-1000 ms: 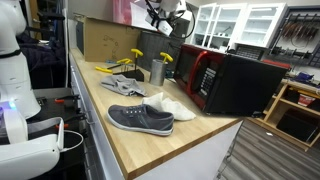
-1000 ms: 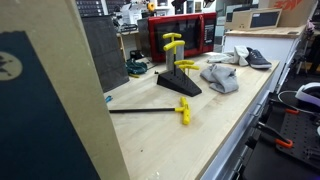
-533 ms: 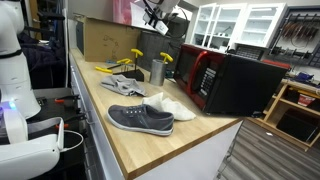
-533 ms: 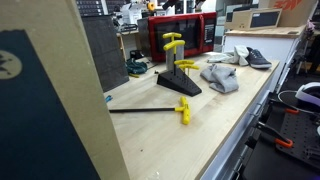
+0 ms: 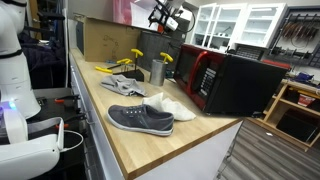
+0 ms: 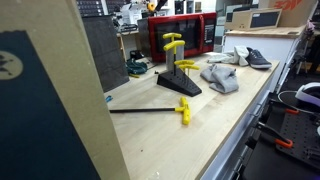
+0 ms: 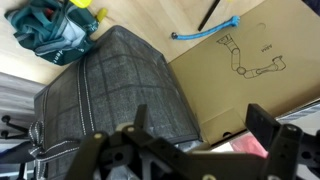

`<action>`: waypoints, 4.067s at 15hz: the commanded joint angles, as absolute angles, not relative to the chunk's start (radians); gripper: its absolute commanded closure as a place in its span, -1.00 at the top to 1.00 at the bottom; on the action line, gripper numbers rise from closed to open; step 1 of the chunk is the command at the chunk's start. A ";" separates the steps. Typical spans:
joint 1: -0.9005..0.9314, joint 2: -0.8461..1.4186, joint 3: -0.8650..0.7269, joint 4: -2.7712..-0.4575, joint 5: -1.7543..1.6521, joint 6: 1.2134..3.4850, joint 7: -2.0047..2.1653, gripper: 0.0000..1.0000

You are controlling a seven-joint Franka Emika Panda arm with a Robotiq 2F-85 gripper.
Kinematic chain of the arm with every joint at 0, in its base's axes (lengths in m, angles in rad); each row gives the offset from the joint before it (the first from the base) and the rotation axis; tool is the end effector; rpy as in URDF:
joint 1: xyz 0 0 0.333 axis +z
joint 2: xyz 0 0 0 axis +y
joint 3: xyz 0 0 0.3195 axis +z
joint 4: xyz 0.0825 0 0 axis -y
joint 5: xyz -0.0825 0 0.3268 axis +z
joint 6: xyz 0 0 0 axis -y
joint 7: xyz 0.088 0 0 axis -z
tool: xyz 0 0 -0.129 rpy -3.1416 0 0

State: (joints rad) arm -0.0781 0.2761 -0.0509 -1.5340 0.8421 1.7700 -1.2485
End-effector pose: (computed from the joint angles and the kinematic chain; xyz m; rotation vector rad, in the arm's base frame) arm 0.6007 0.0079 0.5226 -2.1674 -1.0842 -0.6212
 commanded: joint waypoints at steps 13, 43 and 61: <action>-0.107 0.410 0.001 -1.350 0.568 1.591 -1.276 1.00; -0.140 0.640 0.069 -1.074 0.174 1.567 -1.460 1.00; -0.140 0.655 0.069 -1.074 0.118 1.556 -1.478 -0.88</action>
